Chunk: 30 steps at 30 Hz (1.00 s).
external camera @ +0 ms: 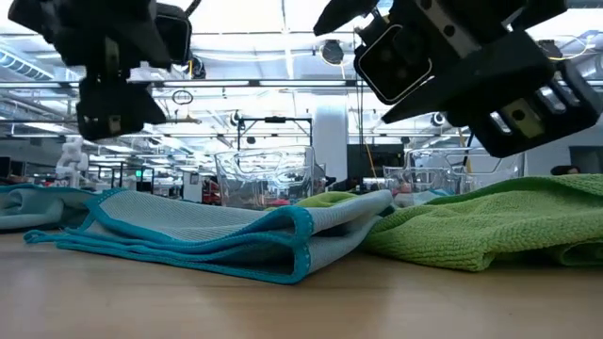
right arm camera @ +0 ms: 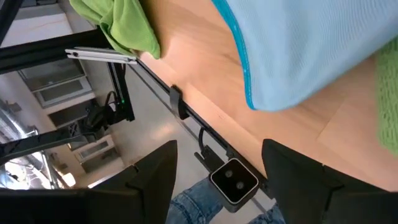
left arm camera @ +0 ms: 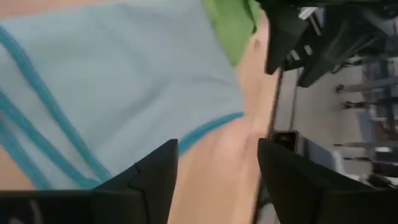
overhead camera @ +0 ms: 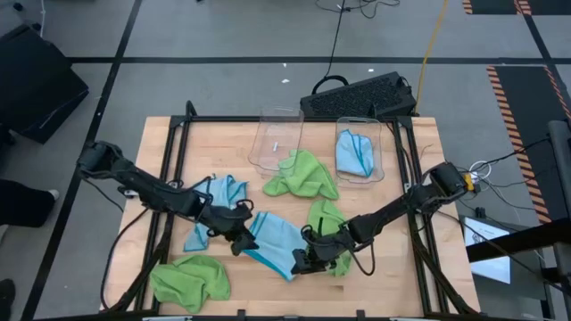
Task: Fold microfiber towels
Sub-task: Fold the right blue microfiber towel
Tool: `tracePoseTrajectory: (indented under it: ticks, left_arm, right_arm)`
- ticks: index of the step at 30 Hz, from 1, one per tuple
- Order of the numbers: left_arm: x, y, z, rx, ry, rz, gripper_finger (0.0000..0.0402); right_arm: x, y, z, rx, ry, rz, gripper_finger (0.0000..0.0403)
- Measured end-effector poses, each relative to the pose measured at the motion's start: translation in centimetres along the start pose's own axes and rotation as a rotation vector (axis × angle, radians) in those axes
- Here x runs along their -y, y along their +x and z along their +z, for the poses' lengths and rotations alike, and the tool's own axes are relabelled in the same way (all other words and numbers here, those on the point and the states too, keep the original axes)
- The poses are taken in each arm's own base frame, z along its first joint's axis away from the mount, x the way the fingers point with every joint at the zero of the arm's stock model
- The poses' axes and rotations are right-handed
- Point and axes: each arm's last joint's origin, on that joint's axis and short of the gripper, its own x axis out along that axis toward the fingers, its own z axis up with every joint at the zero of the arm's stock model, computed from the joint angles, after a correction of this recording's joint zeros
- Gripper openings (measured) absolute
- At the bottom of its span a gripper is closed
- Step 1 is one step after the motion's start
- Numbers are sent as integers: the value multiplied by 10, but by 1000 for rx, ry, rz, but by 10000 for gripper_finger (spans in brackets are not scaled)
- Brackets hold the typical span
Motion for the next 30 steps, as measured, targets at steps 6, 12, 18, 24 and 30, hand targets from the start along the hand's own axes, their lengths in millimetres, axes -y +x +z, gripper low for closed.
tracePoseTrajectory:
  ticks: [6, 12, 18, 24, 30]
  left_arm:
    - [-26, 19, -3, -26, -38, 194, 198]
    - [-26, 22, 11, 50, -85, 130, 155]
    - [-17, 22, 8, 6, -99, 45, 131]
    - [-15, 23, -14, -71, -141, 121, 114]
    - [-5, 19, -28, -75, -174, 107, 113]
  right_arm:
    - [1, 0, 2, 6, -2, -12, 226]
    - [-8, -2, 12, 99, -3, 82, 226]
    - [-18, -8, 45, 208, -61, 121, 193]
    - [-24, -18, 85, 251, -176, 112, 109]
    - [-27, -31, 119, 247, -331, 101, 22]
